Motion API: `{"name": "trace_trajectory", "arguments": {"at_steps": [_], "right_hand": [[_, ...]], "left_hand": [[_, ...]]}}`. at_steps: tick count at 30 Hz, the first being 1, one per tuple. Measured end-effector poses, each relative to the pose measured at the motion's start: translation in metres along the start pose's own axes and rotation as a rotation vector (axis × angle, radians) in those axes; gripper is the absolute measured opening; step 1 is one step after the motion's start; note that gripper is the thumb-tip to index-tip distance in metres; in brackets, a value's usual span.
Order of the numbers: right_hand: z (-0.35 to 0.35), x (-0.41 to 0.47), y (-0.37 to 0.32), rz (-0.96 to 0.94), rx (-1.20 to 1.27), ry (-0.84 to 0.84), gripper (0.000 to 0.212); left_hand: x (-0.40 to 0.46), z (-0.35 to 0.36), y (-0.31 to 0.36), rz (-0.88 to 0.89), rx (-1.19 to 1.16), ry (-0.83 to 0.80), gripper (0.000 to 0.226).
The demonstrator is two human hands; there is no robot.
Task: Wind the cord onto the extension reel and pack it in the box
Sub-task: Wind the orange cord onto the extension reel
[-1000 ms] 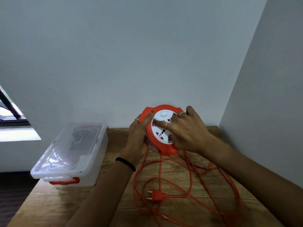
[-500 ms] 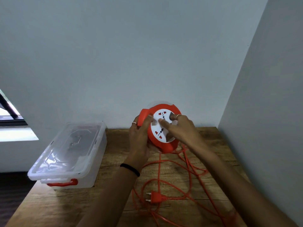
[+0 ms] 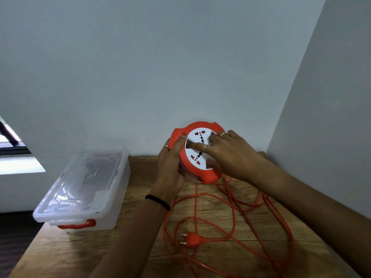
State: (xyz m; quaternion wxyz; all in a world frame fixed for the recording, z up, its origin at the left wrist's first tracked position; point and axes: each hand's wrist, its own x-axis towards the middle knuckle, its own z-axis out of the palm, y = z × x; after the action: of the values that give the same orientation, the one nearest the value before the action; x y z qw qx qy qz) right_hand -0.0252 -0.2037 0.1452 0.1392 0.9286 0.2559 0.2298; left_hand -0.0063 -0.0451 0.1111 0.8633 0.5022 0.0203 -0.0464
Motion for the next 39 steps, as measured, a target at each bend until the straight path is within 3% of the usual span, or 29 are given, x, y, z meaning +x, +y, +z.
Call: {"name": "trace_trajectory", "arguments": {"at_steps": [5, 9, 11, 14, 16, 18, 19, 21, 23, 24, 26, 28, 31, 35, 39], "right_hand": [[-0.007, 0.006, -0.006, 0.063, -0.011, 0.094, 0.066], [-0.011, 0.014, -0.028, 0.526, 0.277, 0.015, 0.069], [-0.006, 0.019, -0.036, 0.801, 0.534, -0.027, 0.071], [0.000, 0.027, -0.034, 1.054, 1.013, -0.082, 0.077], [-0.004, 0.026, -0.025, 1.122, 1.416, -0.125, 0.069], [-0.012, 0.019, -0.019, 1.029, 1.540, -0.157, 0.047], [-0.014, 0.016, -0.016, 0.946, 1.428, -0.151, 0.043], [-0.015, 0.007, -0.009, 0.731, 0.899, -0.069, 0.043], [-0.013, 0.001, -0.007, 0.474, 0.360, 0.005, 0.051], [-0.010, -0.002, -0.006, 0.314, 0.224, 0.033, 0.059], [-0.006, -0.006, -0.004, 0.073, 0.123, 0.053, 0.073], [-0.001, -0.007, -0.001, -0.018, 0.055, 0.053, 0.077], [0.003, -0.003, -0.008, 0.012, -0.031, 0.066, 0.066], [-0.002, 0.004, -0.010, 0.007, -0.137, 0.182, 0.067], [-0.012, 0.011, -0.011, 0.010, -0.144, 0.185, 0.065]], "left_hand": [[0.001, 0.001, 0.001, 0.011, 0.036, -0.004, 0.038], [0.001, 0.004, -0.001, 0.043, 0.034, 0.035, 0.032], [0.002, 0.007, -0.003, 0.085, 0.076, 0.048, 0.031], [0.003, 0.006, -0.005, 0.126, 0.134, 0.066, 0.036], [0.004, 0.002, -0.004, 0.114, 0.127, 0.080, 0.038], [0.004, -0.003, -0.002, 0.087, 0.061, 0.089, 0.035], [0.004, -0.004, 0.000, 0.079, 0.033, 0.090, 0.034], [0.005, -0.005, 0.002, 0.072, 0.016, 0.088, 0.033], [0.005, -0.004, 0.002, 0.071, 0.007, 0.084, 0.033], [0.004, -0.004, 0.002, 0.065, 0.000, 0.080, 0.033], [0.003, -0.003, 0.002, 0.049, -0.006, 0.064, 0.034], [0.002, -0.002, 0.003, 0.039, 0.001, 0.045, 0.036], [0.001, -0.002, 0.002, 0.024, 0.000, 0.020, 0.038], [-0.001, -0.002, 0.005, 0.035, 0.008, -0.007, 0.037], [0.001, -0.002, 0.009, 0.062, 0.045, 0.007, 0.039]]}}
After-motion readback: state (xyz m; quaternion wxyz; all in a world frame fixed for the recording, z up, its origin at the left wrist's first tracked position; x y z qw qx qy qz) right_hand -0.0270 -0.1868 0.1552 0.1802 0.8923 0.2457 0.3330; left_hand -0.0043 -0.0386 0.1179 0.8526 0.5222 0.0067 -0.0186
